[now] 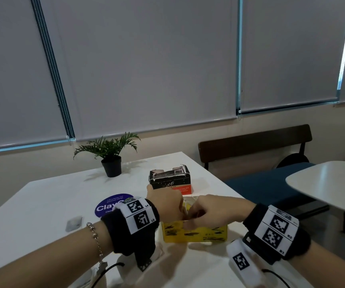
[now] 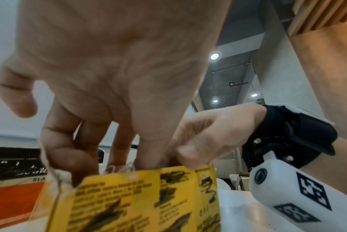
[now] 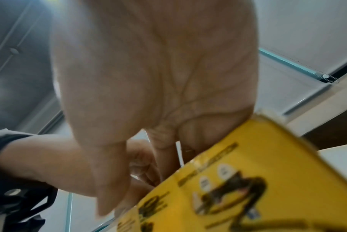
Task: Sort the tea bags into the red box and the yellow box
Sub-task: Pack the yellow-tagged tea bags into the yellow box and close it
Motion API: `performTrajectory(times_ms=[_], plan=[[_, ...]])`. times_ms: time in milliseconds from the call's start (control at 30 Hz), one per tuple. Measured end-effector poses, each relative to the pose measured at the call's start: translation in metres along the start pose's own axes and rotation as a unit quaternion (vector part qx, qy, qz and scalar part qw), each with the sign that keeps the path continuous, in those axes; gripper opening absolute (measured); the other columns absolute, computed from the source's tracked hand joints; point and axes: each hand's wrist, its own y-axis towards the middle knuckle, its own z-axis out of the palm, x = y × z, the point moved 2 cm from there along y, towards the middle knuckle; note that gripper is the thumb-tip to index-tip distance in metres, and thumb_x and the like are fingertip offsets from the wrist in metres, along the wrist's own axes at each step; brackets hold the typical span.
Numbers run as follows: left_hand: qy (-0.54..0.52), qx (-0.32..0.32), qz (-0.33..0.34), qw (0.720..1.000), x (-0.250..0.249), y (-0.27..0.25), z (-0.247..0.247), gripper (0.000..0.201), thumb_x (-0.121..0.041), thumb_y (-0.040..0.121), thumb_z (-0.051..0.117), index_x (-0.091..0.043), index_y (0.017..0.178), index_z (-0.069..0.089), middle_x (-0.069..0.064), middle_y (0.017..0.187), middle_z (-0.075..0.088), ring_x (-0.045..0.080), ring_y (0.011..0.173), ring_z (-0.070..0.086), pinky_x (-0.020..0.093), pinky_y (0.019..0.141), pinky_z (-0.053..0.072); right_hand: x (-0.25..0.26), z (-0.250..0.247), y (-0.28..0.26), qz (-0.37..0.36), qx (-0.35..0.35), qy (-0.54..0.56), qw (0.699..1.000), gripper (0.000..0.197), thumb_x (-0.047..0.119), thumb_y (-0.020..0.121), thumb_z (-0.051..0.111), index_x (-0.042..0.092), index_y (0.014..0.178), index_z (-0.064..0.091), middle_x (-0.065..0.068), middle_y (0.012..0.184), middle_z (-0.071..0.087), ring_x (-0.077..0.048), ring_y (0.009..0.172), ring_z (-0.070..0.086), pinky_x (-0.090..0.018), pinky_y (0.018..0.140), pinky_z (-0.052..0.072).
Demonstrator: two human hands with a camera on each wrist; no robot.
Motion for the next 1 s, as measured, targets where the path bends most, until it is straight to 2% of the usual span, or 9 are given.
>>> performTrajectory(times_ms=[133, 367, 433, 533, 600, 700, 833, 900, 1000], plan=[[0.016, -0.017, 0.01, 1.0, 0.004, -0.005, -0.002, 0.021, -0.034, 0.091, 0.056, -0.022, 0.104, 0.066, -0.001, 0.104, 0.065, 0.023, 0.1, 0.059, 0.04, 0.092, 0.029, 0.002, -0.001, -0.003, -0.022, 0.024, -0.064, 0.997, 0.033, 0.037, 0.09, 0.065, 0.021, 0.119, 0.068, 0.0, 0.112, 0.068, -0.015, 0.091, 0.058, -0.032, 0.084, 0.048], [-0.005, -0.006, 0.037, 0.999, 0.01, -0.009, -0.006, 0.018, -0.026, 0.09, 0.061, -0.022, 0.107, 0.065, -0.001, 0.107, 0.065, 0.022, 0.101, 0.059, 0.034, 0.086, 0.034, 0.0, -0.001, -0.002, -0.027, 0.024, -0.068, 0.997, 0.026, 0.031, 0.091, 0.064, 0.019, 0.113, 0.07, -0.003, 0.107, 0.07, -0.018, 0.088, 0.059, -0.033, 0.081, 0.049], [-0.034, 0.006, 0.045, 0.998, 0.016, -0.011, -0.01, 0.015, -0.03, 0.089, 0.064, -0.025, 0.102, 0.067, -0.005, 0.103, 0.068, 0.015, 0.091, 0.06, 0.033, 0.086, 0.037, 0.001, -0.001, -0.003, -0.029, 0.026, -0.067, 0.997, 0.025, 0.03, 0.091, 0.064, 0.02, 0.112, 0.07, -0.002, 0.106, 0.07, -0.019, 0.089, 0.06, -0.035, 0.083, 0.05], [-0.096, 0.015, 0.069, 0.993, 0.027, -0.011, -0.016, 0.007, -0.029, 0.085, 0.07, -0.025, 0.09, 0.069, -0.011, 0.086, 0.07, 0.002, 0.068, 0.054, 0.025, 0.071, 0.041, 0.004, -0.001, -0.003, -0.047, 0.017, -0.063, 0.997, 0.023, 0.027, 0.09, 0.065, 0.02, 0.111, 0.071, 0.0, 0.104, 0.071, -0.014, 0.084, 0.058, -0.031, 0.079, 0.049], [-0.117, 0.009, 0.111, 0.987, 0.034, -0.012, -0.02, 0.005, -0.023, 0.084, 0.071, -0.027, 0.085, 0.068, -0.015, 0.08, 0.063, 0.002, 0.069, 0.053, 0.022, 0.064, 0.039, 0.006, -0.001, -0.004, -0.057, 0.005, -0.059, 0.997, 0.024, 0.024, 0.089, 0.066, 0.021, 0.112, 0.071, 0.001, 0.106, 0.071, -0.014, 0.086, 0.06, -0.027, 0.077, 0.049], [-0.16, 0.059, 0.196, 0.966, 0.04, -0.019, -0.022, 0.016, -0.008, 0.087, 0.064, -0.023, 0.087, 0.068, -0.019, 0.076, 0.062, -0.001, 0.071, 0.058, 0.02, 0.072, 0.046, 0.007, -0.001, -0.006, -0.061, -0.002, -0.065, 0.996, 0.026, 0.022, 0.087, 0.066, 0.024, 0.113, 0.07, 0.003, 0.106, 0.07, -0.016, 0.092, 0.062, -0.032, 0.082, 0.051], [-0.096, 0.093, 0.224, 0.965, 0.045, -0.023, -0.014, 0.024, -0.008, 0.092, 0.055, -0.022, 0.104, 0.071, -0.005, 0.098, 0.068, 0.005, 0.083, 0.056, 0.025, 0.084, 0.047, 0.005, 0.0, -0.007, -0.06, 0.008, -0.066, 0.996, 0.024, 0.02, 0.088, 0.063, 0.024, 0.111, 0.07, 0.007, 0.1, 0.069, -0.014, 0.087, 0.06, -0.031, 0.077, 0.05], [-0.068, 0.085, 0.221, 0.969, 0.046, -0.022, -0.01, 0.025, -0.009, 0.092, 0.053, -0.021, 0.104, 0.071, -0.003, 0.102, 0.067, 0.008, 0.086, 0.054, 0.027, 0.084, 0.046, 0.004, 0.0, -0.007, -0.061, 0.012, -0.073, 0.995, 0.02, 0.02, 0.089, 0.062, 0.022, 0.107, 0.071, 0.007, 0.094, 0.067, -0.013, 0.082, 0.057, -0.028, 0.071, 0.046], [-0.092, 0.04, 0.238, 0.966, 0.045, -0.02, -0.01, 0.028, -0.002, 0.091, 0.049, -0.017, 0.098, 0.071, -0.002, 0.101, 0.066, 0.006, 0.082, 0.054, 0.022, 0.076, 0.043, 0.004, 0.0, -0.008, -0.055, 0.019, -0.077, 0.995, 0.023, 0.021, 0.089, 0.062, 0.024, 0.111, 0.07, 0.006, 0.099, 0.068, -0.014, 0.086, 0.058, -0.03, 0.075, 0.049]])
